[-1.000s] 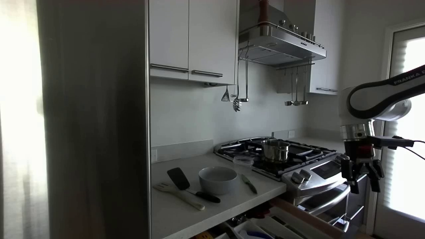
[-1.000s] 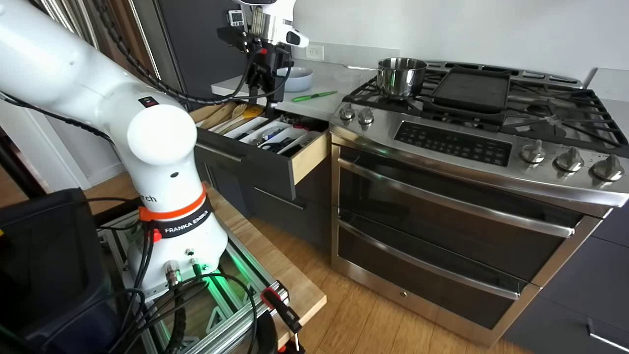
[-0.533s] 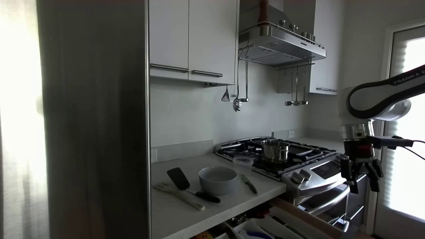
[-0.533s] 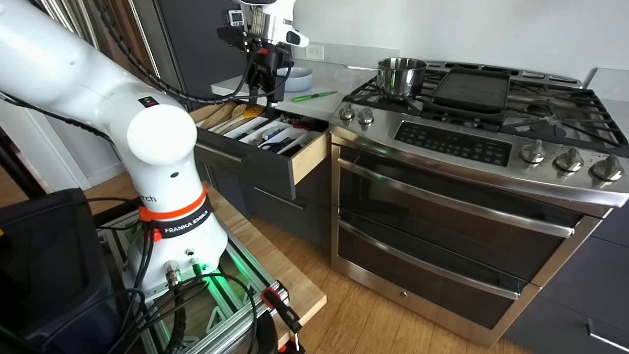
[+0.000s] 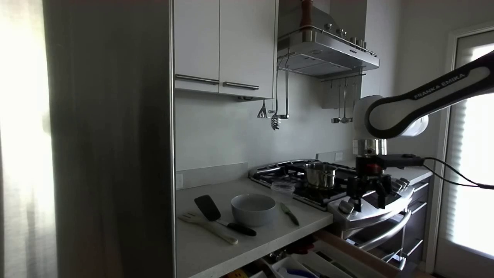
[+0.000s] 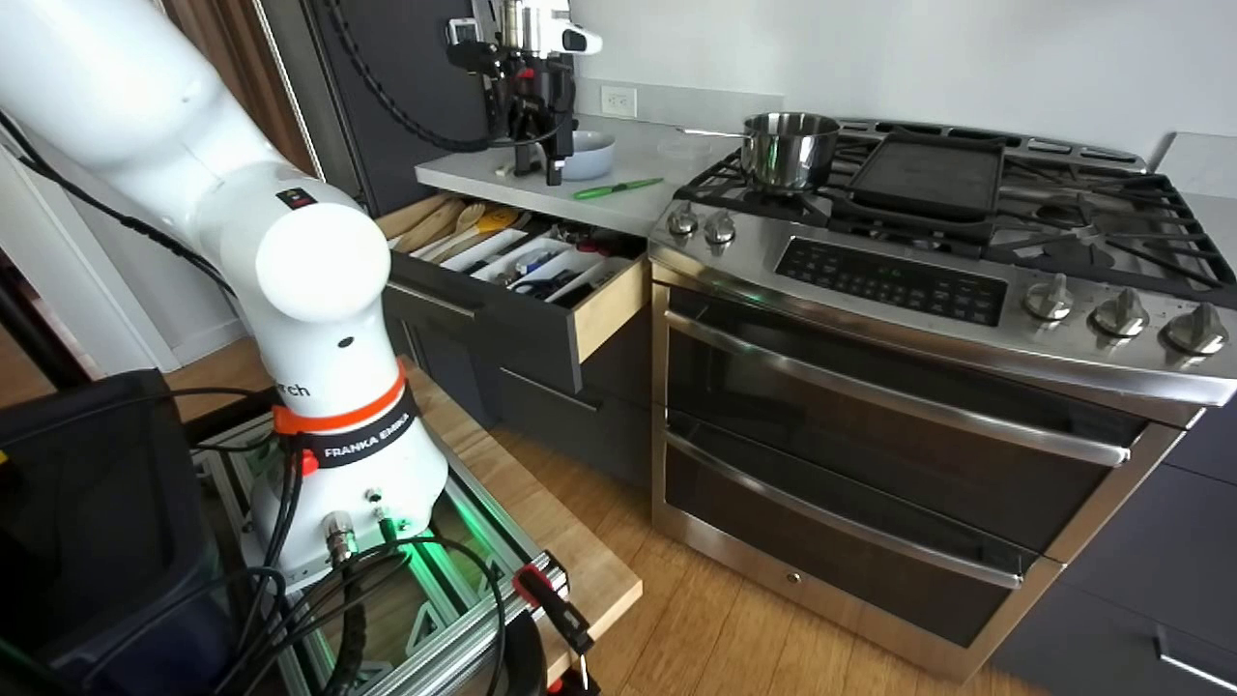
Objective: Remove the knife from the countertop and put it in the open drawer to the right
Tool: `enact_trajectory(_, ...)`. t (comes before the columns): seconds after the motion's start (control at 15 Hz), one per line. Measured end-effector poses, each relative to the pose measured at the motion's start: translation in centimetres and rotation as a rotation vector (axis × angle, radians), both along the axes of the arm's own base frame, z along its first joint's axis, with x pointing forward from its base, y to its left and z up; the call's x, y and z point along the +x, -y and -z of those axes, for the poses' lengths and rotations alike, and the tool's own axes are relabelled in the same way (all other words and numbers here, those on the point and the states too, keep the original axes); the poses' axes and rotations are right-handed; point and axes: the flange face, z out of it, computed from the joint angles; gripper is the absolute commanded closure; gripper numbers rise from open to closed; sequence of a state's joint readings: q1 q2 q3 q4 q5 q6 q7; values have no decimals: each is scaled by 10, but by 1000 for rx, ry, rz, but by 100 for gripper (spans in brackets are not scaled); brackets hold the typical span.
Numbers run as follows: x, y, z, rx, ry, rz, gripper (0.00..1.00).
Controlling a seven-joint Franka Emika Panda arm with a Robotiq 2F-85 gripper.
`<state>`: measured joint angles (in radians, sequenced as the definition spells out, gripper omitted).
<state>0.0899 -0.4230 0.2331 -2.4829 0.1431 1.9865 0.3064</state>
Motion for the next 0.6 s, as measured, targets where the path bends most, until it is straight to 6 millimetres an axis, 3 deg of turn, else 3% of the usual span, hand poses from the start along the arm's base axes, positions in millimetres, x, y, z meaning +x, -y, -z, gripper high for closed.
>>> enact_trajectory(0.2, 38, -26, 2, 4, 74, 58, 0)
enact_trajectory(0.47, 84, -42, 14, 18, 136, 121, 0)
enact_trajectory(0.6, 91, -44, 20, 20, 128, 124, 0)
